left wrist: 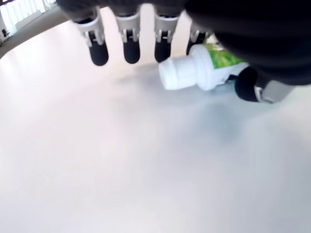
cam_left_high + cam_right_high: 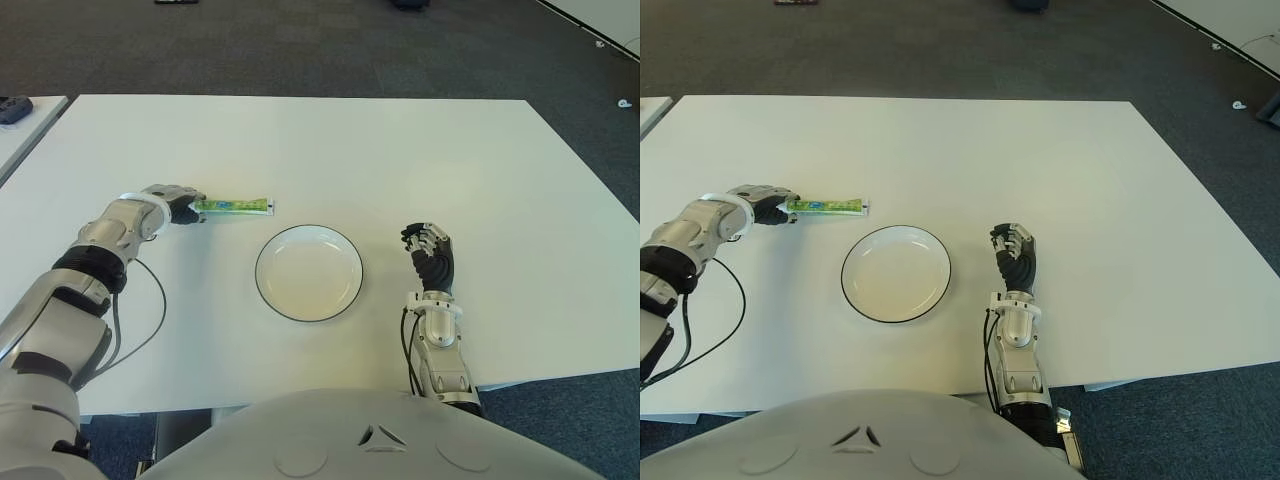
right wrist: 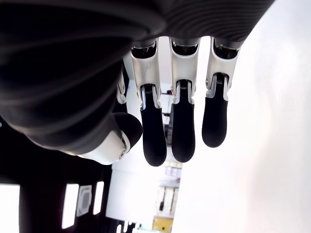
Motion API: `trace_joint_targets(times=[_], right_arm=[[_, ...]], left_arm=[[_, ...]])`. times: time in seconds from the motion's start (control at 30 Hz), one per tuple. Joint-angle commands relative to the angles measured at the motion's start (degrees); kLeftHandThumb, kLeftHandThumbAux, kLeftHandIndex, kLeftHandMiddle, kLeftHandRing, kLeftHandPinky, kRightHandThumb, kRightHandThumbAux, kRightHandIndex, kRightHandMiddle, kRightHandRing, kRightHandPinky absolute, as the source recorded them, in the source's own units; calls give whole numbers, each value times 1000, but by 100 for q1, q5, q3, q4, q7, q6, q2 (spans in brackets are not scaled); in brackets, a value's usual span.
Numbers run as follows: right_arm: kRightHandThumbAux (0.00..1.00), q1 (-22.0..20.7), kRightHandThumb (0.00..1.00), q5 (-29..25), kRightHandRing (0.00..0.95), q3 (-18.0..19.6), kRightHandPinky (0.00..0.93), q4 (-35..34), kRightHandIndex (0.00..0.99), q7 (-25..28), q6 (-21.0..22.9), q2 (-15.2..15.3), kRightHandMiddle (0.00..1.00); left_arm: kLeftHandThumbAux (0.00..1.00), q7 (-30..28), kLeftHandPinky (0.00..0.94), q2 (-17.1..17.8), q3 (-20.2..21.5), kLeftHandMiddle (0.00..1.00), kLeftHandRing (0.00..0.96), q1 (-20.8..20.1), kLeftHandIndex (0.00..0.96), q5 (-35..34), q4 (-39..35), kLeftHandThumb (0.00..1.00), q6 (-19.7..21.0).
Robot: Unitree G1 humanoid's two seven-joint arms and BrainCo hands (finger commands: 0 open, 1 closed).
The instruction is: Put the toothpaste on the table into the plate.
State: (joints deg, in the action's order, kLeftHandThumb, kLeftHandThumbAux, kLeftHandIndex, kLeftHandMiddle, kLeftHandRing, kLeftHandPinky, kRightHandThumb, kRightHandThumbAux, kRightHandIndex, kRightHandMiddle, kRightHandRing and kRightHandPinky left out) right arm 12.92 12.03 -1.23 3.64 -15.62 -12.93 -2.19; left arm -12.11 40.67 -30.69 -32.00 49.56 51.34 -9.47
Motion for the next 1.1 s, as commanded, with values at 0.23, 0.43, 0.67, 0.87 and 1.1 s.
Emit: trace_joint_targets(times=[0.23,0.43,0.67,0.87,1.1], right_arm=[[732,-11,703,12,470,-21,489,66,428,-3,-55,-21,493],[733,14,702,-13,468,-18,488,29,427,21,-28,-23,489],[733,39,702,6,468,-12,483,-8,427,15,28,-23,490],[732,58,703,17,463,-17,463,-47,427,14,78,-31,489],[732,79,703,1,464,-21,472,-79,428,29,77,-41,492]], left_arm=[[266,-286,50,-109,-338,0,0,-196,0,50,402,591,-238],[275,-361,48,-117,-624,0,0,-256,0,194,470,579,-465],[272,-312,48,-158,-736,0,0,-230,0,196,495,558,-466],[268,-207,40,-186,-955,0,0,-262,0,332,522,530,-601],[275,263,45,-385,-905,0,0,-183,0,268,677,516,-391]])
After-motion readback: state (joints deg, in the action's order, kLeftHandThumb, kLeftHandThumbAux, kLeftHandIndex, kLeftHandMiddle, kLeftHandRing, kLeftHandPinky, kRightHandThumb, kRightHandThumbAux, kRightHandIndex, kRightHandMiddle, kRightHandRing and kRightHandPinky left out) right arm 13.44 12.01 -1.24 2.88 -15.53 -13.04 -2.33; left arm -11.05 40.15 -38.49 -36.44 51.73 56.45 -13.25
